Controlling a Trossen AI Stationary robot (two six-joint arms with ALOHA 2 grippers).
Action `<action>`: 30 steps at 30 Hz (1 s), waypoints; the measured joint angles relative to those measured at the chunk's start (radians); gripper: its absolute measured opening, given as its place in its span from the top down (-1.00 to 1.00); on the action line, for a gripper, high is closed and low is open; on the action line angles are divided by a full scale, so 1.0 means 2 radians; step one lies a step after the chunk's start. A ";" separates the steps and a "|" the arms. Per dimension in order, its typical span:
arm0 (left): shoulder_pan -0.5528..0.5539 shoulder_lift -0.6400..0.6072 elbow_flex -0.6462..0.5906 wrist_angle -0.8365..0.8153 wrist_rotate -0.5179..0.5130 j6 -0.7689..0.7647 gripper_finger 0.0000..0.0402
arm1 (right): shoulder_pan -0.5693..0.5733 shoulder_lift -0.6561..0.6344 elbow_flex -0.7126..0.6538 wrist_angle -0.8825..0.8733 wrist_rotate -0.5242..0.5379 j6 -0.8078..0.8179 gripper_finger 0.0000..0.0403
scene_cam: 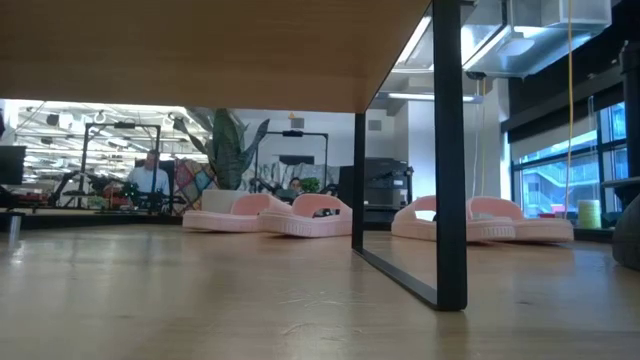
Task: Pick and place slides into the shelf
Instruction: Put the black slide on the shelf
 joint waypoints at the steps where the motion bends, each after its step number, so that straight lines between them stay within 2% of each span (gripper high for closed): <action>1: 0.003 0.000 0.003 0.000 0.001 -0.002 0.86 | 0.000 0.000 -0.009 0.020 -0.009 -0.035 -0.40; 4: 0.010 0.000 0.011 0.002 0.003 -0.003 0.86 | 0.000 0.000 -0.029 0.058 -0.018 -0.089 -0.40; 6: 0.010 0.000 0.016 0.001 0.003 -0.003 0.86 | 0.000 0.001 -0.028 0.061 -0.031 -0.066 -0.40; 11: 0.010 0.000 0.025 0.002 0.003 0.009 0.86 | -0.005 -0.001 0.022 0.040 -0.096 0.153 -0.40; 13: 0.010 0.000 0.026 0.000 0.003 0.024 0.86 | -0.006 -0.002 0.040 0.040 -0.125 0.209 -0.40; 16: 0.010 0.000 0.029 0.000 0.003 0.030 0.86 | -0.005 -0.002 0.050 0.031 -0.127 0.291 -0.40; 21: 0.010 -0.001 0.031 0.002 -0.003 0.039 0.86 | -0.003 -0.010 0.050 -0.139 -0.152 0.527 -0.40; 24: 0.010 -0.001 0.031 0.002 -0.003 0.039 0.86 | 0.007 -0.009 0.044 -0.151 -0.158 0.581 -0.40; 30: 0.010 -0.001 0.031 0.007 -0.024 0.072 0.86 | 0.018 -0.010 0.019 -0.065 -0.174 0.609 -0.39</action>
